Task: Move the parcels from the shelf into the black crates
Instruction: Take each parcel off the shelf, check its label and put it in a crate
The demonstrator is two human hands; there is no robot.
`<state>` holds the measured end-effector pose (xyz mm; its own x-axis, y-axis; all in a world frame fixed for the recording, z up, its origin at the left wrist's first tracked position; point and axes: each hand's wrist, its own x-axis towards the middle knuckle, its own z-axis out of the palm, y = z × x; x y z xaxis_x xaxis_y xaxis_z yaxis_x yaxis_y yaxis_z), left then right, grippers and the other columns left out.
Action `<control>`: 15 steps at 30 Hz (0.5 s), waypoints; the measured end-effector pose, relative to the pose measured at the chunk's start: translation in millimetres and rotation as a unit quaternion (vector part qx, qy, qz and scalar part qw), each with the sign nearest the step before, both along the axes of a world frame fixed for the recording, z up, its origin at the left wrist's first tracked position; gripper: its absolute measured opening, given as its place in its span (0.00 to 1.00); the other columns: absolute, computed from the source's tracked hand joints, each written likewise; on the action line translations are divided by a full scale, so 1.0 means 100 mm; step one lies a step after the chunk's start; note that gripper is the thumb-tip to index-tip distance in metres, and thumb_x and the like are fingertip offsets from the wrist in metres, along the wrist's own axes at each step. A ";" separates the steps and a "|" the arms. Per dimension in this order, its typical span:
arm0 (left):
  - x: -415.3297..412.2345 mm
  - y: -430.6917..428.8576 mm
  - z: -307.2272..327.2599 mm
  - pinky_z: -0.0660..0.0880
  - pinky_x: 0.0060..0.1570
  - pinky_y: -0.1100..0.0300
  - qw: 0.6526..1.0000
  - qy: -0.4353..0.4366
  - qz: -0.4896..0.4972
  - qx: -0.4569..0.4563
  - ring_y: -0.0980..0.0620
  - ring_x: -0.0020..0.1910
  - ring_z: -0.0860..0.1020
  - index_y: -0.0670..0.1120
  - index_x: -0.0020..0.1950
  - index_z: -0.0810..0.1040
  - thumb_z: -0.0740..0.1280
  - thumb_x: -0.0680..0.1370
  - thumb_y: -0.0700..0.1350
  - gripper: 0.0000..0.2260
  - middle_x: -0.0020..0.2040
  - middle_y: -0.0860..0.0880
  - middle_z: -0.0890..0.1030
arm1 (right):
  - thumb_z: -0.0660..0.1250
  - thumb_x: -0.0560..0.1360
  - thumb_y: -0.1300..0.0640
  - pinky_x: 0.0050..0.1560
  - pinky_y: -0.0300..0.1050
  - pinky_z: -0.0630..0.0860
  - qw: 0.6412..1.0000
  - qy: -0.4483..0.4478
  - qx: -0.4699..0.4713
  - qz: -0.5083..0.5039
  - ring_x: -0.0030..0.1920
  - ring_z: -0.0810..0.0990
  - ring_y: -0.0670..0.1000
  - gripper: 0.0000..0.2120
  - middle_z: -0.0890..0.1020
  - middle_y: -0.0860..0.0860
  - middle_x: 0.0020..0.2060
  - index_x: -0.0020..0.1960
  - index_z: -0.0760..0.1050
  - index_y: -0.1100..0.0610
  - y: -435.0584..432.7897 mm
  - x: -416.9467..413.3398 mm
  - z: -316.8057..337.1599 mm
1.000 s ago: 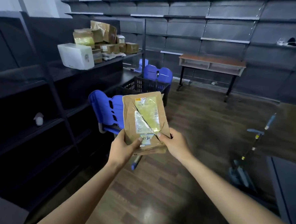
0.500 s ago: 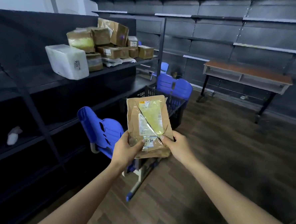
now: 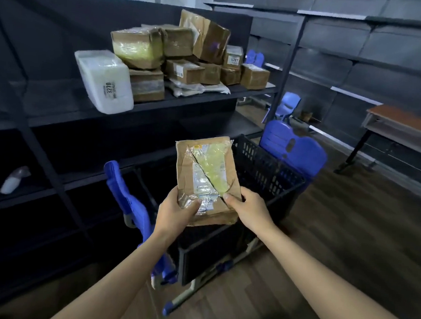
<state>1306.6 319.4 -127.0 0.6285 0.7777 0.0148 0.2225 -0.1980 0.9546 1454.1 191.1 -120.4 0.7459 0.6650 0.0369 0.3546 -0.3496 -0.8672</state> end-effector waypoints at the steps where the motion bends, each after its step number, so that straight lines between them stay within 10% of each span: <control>1: 0.11 0.08 -0.03 0.73 0.40 0.66 1.000 0.001 0.007 0.003 0.61 0.45 0.79 0.54 0.56 0.75 0.71 0.73 0.48 0.13 0.47 0.58 0.81 | 0.67 0.75 0.47 0.44 0.37 0.74 1.000 0.002 -0.001 0.005 0.45 0.79 0.42 0.11 0.82 0.42 0.43 0.52 0.79 0.53 0.10 0.13 -0.03; 15: 1.09 1.05 -0.29 0.74 0.44 0.62 0.990 0.060 0.124 -0.008 0.54 0.49 0.79 0.50 0.58 0.75 0.71 0.73 0.50 0.15 0.50 0.55 0.81 | 0.68 0.75 0.48 0.46 0.37 0.75 0.990 0.068 -0.035 0.119 0.49 0.81 0.43 0.10 0.83 0.42 0.45 0.54 0.79 0.50 1.42 1.32 -0.30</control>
